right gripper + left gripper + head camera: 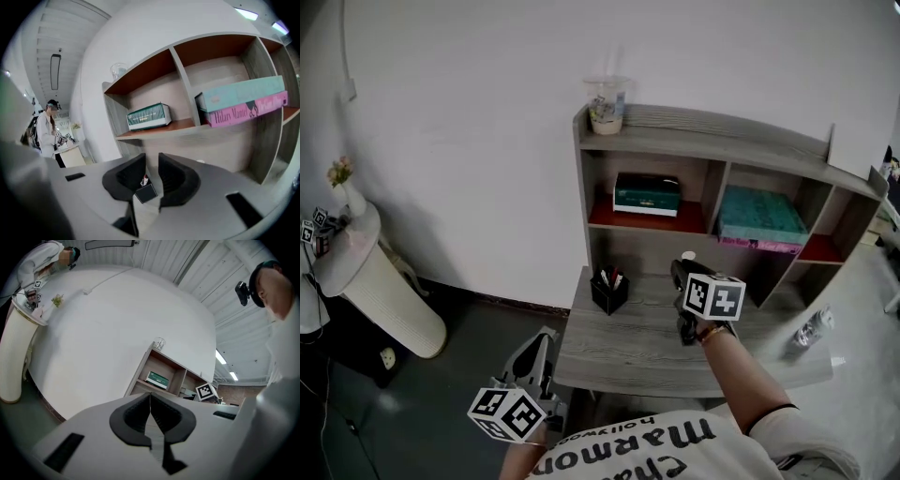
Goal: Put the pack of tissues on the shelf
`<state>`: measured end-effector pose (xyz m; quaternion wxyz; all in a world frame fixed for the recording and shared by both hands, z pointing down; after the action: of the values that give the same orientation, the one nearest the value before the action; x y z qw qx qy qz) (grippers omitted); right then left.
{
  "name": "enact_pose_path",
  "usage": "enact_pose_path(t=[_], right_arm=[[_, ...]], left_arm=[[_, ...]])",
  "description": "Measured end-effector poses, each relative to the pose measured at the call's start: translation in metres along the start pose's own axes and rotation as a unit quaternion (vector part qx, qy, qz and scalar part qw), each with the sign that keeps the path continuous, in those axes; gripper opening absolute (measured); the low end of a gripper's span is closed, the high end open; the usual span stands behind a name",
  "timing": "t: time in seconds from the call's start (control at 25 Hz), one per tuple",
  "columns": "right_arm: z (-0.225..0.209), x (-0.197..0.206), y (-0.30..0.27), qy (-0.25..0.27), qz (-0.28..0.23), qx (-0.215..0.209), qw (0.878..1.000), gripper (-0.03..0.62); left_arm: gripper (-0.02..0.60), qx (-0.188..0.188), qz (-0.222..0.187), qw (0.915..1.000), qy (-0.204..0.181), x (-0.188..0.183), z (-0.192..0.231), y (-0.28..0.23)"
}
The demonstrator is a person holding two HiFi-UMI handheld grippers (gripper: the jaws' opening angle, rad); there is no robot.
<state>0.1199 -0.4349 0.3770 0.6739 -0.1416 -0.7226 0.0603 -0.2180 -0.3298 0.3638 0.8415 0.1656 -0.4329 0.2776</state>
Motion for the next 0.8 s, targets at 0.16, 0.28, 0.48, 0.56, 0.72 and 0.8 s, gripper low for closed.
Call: enact_pose_path(t=[0.16, 0.28, 0.48, 0.56, 0.72, 0.8], right_arm=[[0.015, 0.008, 0.023, -0.059, -0.031, -0.038, 0.997, 0.073], [0.022, 0.006, 0.042, -0.09, -0.06, -0.058, 0.992, 0.018], [0.036, -0.005, 0.069, -0.031, -0.074, -0.083, 0.993, 0.008], [0.045, -0.013, 0.082, -0.004, -0.095, -0.105, 0.99, 0.008], [0.058, -0.019, 0.11, 0.017, -0.134, -0.144, 0.98, 0.008], [0.057, -0.023, 0.124, 0.008, -0.16, -0.161, 0.974, 0.008]], left_arm=[[0.018, 0.019, 0.007, 0.9997, -0.015, -0.003, -0.01, -0.006], [0.018, 0.023, 0.001, 0.9995, -0.02, -0.003, -0.015, -0.007], [0.018, 0.037, -0.002, 0.9991, -0.022, 0.004, -0.03, -0.012], [0.018, 0.045, 0.0, 0.9987, -0.024, 0.007, -0.039, -0.016], [0.018, 0.065, 0.008, 0.9974, -0.029, 0.019, -0.061, -0.021], [0.018, 0.072, 0.01, 0.9968, -0.034, 0.022, -0.072, -0.022]])
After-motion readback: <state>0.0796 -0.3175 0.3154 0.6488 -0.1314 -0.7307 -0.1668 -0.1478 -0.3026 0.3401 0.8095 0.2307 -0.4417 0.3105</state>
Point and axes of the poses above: the fingertips, and each gripper's own axes: y backward along the fingers, z to its left, x out of its underside, the point moved 3 cm from there along y, backward along the fingers, and after that the axes turned 11 degrees about y, right-handed, at the moved point
